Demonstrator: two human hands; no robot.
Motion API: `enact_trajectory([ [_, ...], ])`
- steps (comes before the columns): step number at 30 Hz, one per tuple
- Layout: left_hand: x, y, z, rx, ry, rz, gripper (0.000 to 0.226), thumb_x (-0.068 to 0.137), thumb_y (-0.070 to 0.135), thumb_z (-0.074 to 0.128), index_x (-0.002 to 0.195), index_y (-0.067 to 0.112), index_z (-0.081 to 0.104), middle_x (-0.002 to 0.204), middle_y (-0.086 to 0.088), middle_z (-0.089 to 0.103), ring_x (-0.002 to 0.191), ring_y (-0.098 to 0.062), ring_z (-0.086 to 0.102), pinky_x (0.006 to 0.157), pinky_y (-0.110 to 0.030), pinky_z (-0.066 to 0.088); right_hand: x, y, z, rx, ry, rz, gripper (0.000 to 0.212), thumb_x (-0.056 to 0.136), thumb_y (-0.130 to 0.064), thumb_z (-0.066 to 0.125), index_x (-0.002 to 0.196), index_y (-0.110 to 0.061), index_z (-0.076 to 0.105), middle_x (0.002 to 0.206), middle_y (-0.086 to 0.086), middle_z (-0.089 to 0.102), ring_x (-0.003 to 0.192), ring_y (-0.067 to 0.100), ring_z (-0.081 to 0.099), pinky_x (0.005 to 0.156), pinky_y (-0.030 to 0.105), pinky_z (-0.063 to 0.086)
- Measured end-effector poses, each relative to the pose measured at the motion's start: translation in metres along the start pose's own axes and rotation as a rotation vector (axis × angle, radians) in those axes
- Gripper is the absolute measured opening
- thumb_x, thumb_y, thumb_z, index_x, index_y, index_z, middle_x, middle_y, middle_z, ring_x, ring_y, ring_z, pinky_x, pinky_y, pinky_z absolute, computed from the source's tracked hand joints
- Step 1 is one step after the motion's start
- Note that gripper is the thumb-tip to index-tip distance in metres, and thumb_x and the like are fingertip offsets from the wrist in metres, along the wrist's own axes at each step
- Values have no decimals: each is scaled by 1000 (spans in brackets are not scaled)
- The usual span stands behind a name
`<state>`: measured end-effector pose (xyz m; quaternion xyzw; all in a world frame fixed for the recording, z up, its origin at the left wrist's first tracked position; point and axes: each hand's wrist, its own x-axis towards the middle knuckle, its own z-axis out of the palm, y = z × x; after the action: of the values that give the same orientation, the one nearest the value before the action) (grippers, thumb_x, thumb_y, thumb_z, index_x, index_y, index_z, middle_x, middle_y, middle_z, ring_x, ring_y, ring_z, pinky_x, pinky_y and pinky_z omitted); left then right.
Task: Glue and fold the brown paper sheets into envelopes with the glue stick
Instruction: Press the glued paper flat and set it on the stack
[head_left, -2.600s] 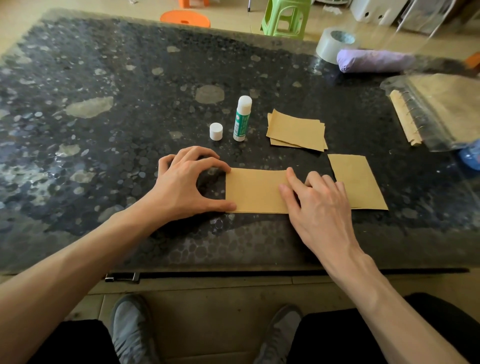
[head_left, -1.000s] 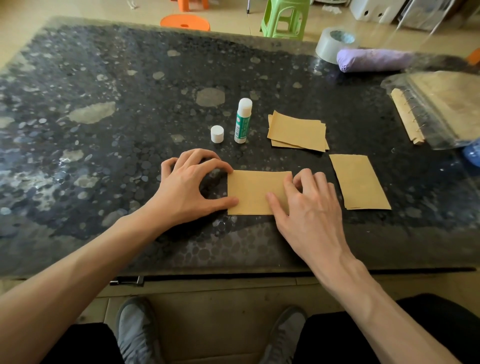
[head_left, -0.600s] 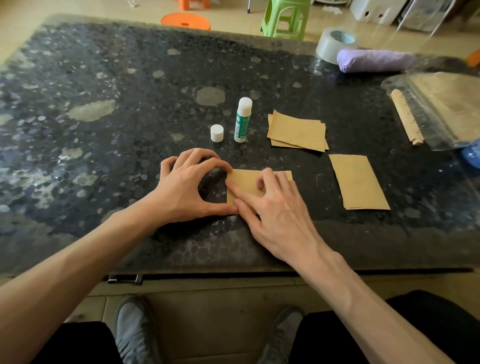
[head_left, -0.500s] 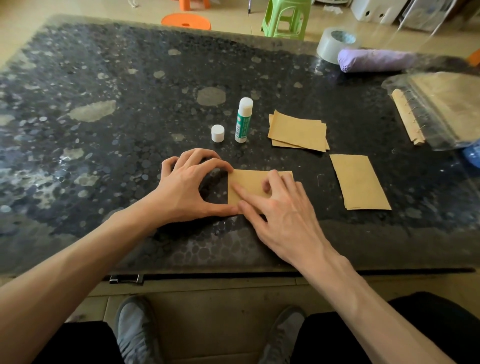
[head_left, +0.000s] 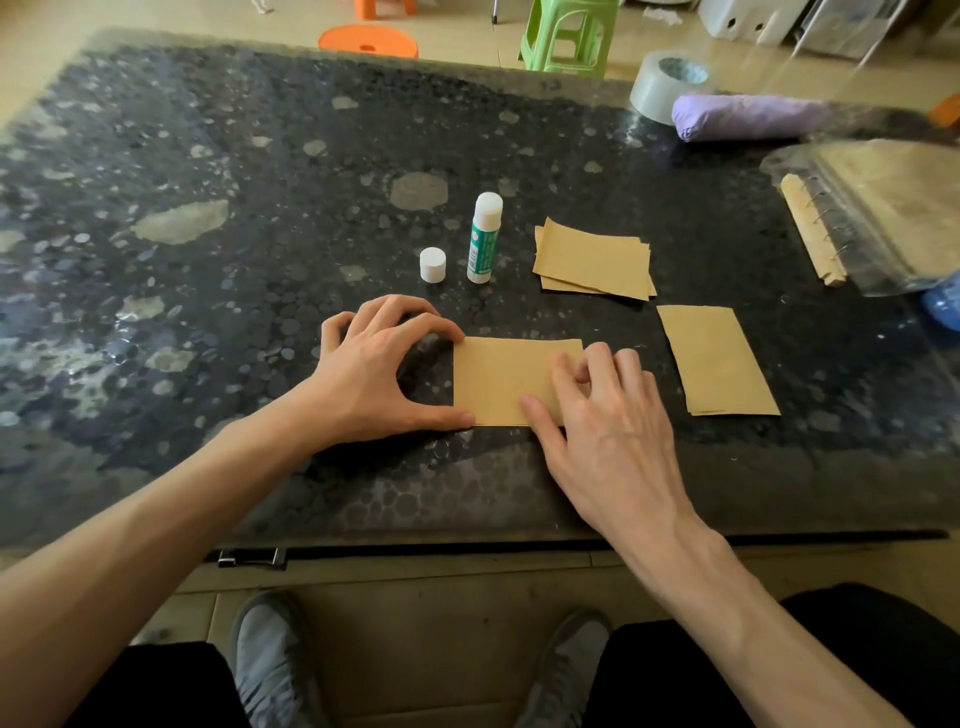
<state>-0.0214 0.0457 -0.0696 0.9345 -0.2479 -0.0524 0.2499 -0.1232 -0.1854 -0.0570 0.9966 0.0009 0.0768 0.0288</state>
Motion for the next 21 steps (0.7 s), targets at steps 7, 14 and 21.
enact_trajectory([
  [7,0,0,2,-4,33,12,87,55,94,62,130,52,54,134,25,40,143,-5,27,116,-42,13,8,-17,6,175,8,-160,47,110,-48,38,151,-31,54,113,2,45,105,19,41,84,36,42],
  [14,-1,-2,1,3,12,24,85,56,94,62,131,55,50,136,27,37,145,-6,25,118,-44,12,4,-2,3,233,42,-138,43,109,-52,37,145,-40,59,102,-4,43,95,15,38,77,36,41],
  [21,0,2,-5,-52,-33,19,87,60,86,59,139,53,45,136,24,38,146,-7,22,117,-40,10,7,38,7,340,58,63,41,98,-53,62,131,-30,73,98,-7,51,95,15,45,82,33,44],
])
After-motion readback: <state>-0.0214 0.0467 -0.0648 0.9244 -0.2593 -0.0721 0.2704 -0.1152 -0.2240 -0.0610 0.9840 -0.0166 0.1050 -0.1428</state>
